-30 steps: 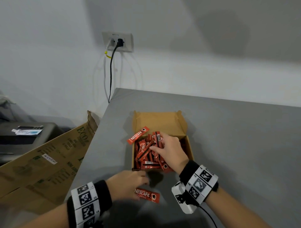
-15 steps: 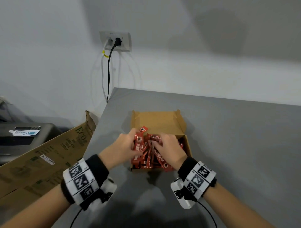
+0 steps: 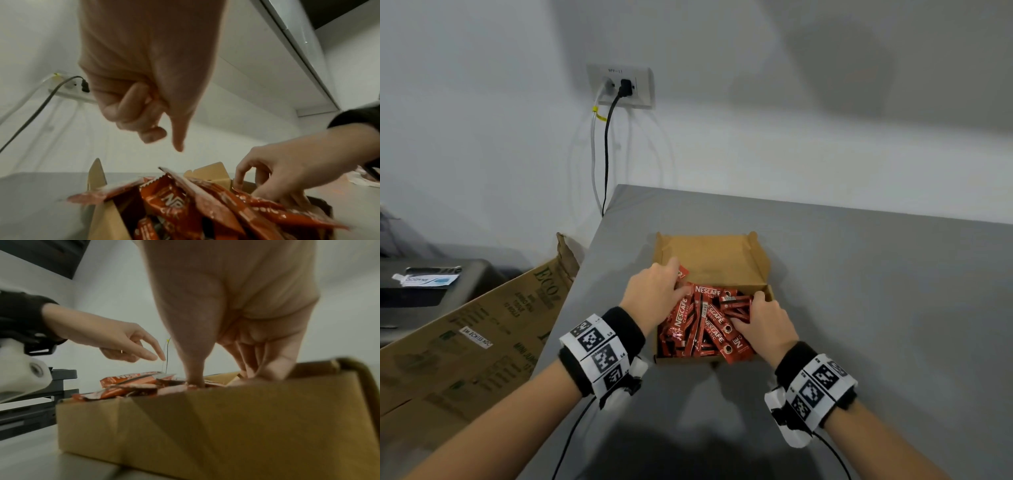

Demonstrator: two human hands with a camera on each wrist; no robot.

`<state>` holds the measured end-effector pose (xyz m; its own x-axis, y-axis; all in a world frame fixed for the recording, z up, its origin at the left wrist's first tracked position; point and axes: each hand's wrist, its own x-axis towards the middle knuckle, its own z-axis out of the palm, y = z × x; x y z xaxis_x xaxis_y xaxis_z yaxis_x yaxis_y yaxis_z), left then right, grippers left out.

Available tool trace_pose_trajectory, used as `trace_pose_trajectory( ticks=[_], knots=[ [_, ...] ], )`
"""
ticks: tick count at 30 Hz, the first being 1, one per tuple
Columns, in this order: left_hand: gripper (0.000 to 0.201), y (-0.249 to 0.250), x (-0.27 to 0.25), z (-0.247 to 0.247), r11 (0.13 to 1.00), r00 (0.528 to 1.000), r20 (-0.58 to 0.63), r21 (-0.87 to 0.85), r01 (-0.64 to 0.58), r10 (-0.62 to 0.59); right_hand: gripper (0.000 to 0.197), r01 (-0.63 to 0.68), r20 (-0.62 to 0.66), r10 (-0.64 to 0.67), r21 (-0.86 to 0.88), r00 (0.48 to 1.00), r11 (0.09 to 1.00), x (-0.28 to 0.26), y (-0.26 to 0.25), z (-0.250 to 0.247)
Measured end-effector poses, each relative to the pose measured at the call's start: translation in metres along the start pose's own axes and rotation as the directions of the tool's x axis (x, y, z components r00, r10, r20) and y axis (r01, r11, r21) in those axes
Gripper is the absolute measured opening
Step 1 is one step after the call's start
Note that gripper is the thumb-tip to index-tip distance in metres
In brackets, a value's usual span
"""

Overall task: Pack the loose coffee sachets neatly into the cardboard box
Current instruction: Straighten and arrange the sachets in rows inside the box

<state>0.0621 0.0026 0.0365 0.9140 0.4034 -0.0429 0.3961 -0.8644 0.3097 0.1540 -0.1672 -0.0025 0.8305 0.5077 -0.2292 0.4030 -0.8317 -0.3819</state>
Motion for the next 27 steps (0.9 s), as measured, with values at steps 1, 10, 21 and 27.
trace_pose_trajectory(
  ticks=[1, 10, 21, 27],
  knots=[
    [0.038, -0.003, 0.002, 0.000, 1.000, 0.999, -0.049, -0.001, 0.016, -0.016, 0.038, -0.008, 0.004, 0.008, 0.011, 1.000, 1.000, 0.001, 0.000, 0.000],
    [0.028, -0.019, 0.015, 0.017, 0.996, 0.998, 0.014, -0.055, 0.069, -0.069, 0.021, 0.001, -0.006, 0.000, 0.104, 1.000, 0.995, -0.001, -0.001, -0.012],
    [0.018, -0.025, 0.011, 0.014, 0.984, 0.990, 0.068, -0.119, 0.130, -0.123, 0.037, 0.357, -0.003, -0.362, 0.170, 0.932, 0.918, -0.015, -0.070, 0.009],
    [0.032, -0.017, -0.007, -0.004, 0.985, 0.997, -0.041, -0.159, -0.065, 0.059, 0.020, 0.239, -0.031, -0.237, 0.102, 0.971, 0.966, 0.002, -0.030, -0.012]
  ],
)
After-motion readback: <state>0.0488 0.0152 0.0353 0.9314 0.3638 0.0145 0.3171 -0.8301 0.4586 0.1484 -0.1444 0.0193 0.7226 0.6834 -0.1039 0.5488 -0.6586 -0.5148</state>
